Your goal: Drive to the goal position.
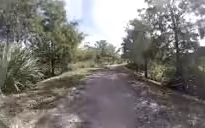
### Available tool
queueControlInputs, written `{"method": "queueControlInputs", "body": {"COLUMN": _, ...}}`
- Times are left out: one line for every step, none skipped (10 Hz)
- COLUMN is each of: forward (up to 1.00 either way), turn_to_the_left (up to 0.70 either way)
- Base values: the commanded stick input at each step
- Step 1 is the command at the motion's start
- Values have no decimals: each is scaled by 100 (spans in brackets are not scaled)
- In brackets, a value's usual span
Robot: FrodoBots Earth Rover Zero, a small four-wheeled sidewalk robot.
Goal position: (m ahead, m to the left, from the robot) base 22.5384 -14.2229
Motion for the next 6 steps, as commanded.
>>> {"method": "queueControlInputs", "body": {"forward": 83, "turn_to_the_left": 0}}
{"method": "queueControlInputs", "body": {"forward": 83, "turn_to_the_left": 0}}
{"method": "queueControlInputs", "body": {"forward": 82, "turn_to_the_left": 0}}
{"method": "queueControlInputs", "body": {"forward": 81, "turn_to_the_left": 0}}
{"method": "queueControlInputs", "body": {"forward": 81, "turn_to_the_left": 0}}
{"method": "queueControlInputs", "body": {"forward": 82, "turn_to_the_left": 0}}
